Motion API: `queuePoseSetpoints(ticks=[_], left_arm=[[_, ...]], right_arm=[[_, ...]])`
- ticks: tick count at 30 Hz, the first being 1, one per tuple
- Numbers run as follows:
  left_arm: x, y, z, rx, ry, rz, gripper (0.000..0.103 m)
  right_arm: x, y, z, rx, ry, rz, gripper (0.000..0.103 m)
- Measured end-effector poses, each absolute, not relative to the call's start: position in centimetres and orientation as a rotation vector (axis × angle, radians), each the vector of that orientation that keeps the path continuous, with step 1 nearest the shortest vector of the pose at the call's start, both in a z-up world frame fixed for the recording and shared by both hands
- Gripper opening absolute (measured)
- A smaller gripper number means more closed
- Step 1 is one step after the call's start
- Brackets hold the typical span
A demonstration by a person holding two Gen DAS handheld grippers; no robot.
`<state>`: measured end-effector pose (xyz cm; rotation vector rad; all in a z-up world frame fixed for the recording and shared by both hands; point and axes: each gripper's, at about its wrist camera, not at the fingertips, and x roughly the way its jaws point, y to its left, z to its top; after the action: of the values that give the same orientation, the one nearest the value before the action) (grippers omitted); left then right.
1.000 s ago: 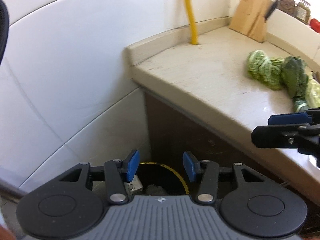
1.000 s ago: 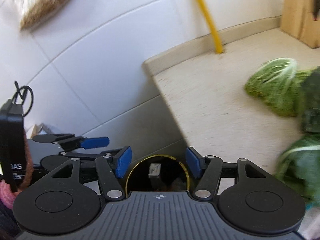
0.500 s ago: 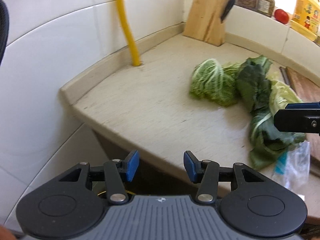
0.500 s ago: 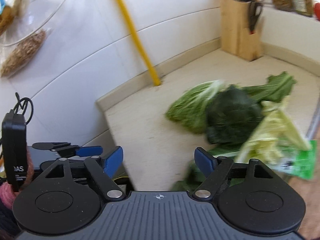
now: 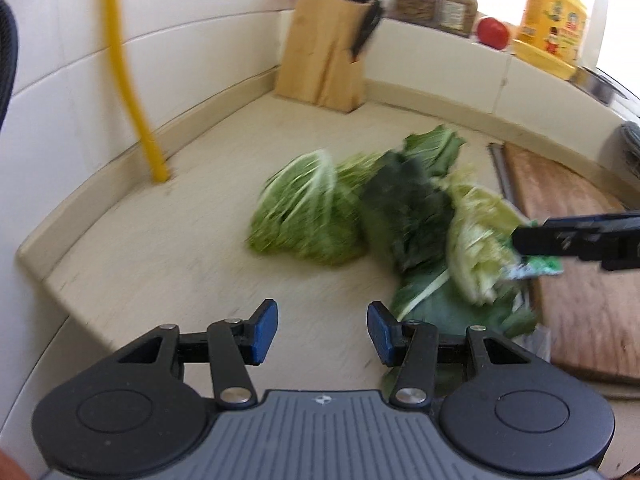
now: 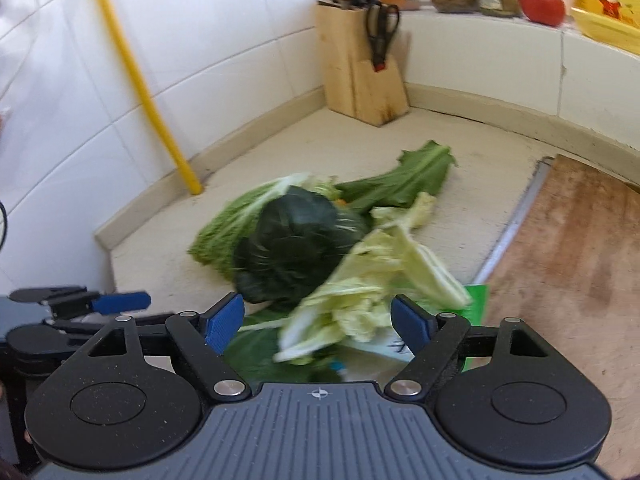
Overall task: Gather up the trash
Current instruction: 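Raise both grippers back up over the countertop greens, then grasp the napa cabbage leaf with the left gripper while the right gripper grasps the bok choy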
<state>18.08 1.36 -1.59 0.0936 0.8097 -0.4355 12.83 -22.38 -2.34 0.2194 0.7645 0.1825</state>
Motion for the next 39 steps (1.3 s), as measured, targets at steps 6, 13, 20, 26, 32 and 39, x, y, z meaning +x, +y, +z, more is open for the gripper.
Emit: queuePoseSetpoints(ticks=[6,13,20,26,32,39], left_arm=[[20.2,-2.0,-0.5,0.122,0.754,-0.487,0.047],[23.4,-3.9,0.0,0.144,0.718,-0.464,0.047],[28.0,-3.0,-0.9,0.118,0.731,-0.358,0.047],[31.8,-3.3,-2.8,0.097,0.81,-0.365,0.047],[33.4,-4.5,-4.3,0.116,0.844,-0.388,0.05],[33.7,-3.6,-4.9,0.078,0.863,-0.397,0.053]], right_arm=[[13.3,-24.1,-3.0,0.212,0.766,0.163,0.085],[14.6,-26.8,-3.2,0.235,0.755,0.154,0.085],[17.4,-28.9,-3.2,0.293,0.752,0.176,0.085],[19.5,-27.6,-2.9,0.288,0.743,0.247,0.086],[21.3,-24.0,-3.1,0.238,0.763,0.364,0.086],[23.8,-19.7,-5.1,0.173,0.828,0.464,0.088]])
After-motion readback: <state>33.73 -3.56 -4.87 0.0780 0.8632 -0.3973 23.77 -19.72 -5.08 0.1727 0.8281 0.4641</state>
